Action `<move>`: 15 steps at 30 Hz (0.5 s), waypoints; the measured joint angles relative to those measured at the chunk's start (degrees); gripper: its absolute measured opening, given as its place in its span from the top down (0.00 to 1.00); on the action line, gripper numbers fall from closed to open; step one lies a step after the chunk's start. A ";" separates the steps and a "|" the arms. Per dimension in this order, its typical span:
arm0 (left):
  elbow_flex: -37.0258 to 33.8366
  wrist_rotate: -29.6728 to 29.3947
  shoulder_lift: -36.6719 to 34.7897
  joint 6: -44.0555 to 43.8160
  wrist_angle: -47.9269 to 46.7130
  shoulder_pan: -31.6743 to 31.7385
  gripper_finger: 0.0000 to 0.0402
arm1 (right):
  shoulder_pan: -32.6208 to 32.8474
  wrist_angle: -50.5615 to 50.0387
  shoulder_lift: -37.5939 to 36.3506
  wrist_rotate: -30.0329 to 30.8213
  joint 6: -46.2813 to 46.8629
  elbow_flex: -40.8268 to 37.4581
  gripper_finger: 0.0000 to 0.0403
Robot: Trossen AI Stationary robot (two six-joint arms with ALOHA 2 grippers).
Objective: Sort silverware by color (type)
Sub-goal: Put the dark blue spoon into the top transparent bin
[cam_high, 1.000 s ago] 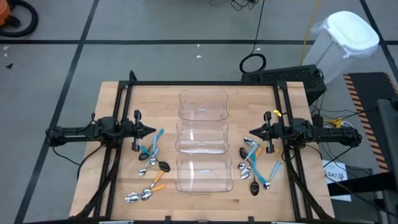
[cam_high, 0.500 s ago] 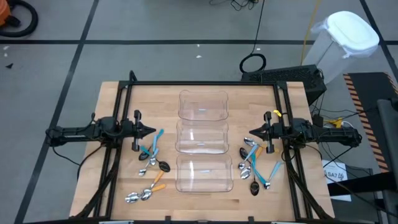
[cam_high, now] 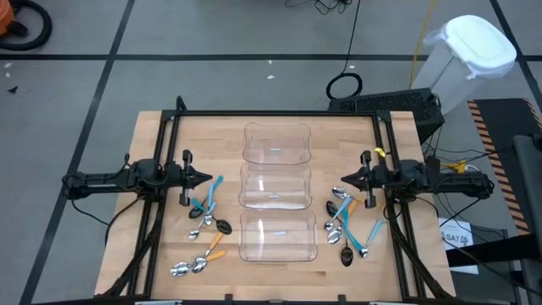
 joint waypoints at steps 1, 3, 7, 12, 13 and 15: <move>0.00 0.01 0.01 0.00 -0.01 0.00 1.00 | 0.14 0.09 0.56 0.00 -0.14 0.87 1.00; -0.01 -0.01 0.02 0.00 -0.01 0.02 1.00 | 0.43 -0.68 2.08 0.00 -0.10 2.59 1.00; 0.00 -0.01 0.02 0.02 0.00 0.00 1.00 | 0.83 -3.17 6.04 0.09 0.73 7.70 1.00; -0.02 0.00 0.00 0.01 -0.02 0.00 1.00 | 0.83 -10.36 12.87 0.11 1.32 15.82 1.00; -0.01 0.01 0.00 0.02 -0.02 0.00 1.00 | 0.83 -11.47 14.35 0.11 1.81 17.69 1.00; -0.02 0.01 0.00 0.00 0.00 0.00 1.00 | 0.83 -14.48 17.20 0.11 2.45 21.34 1.00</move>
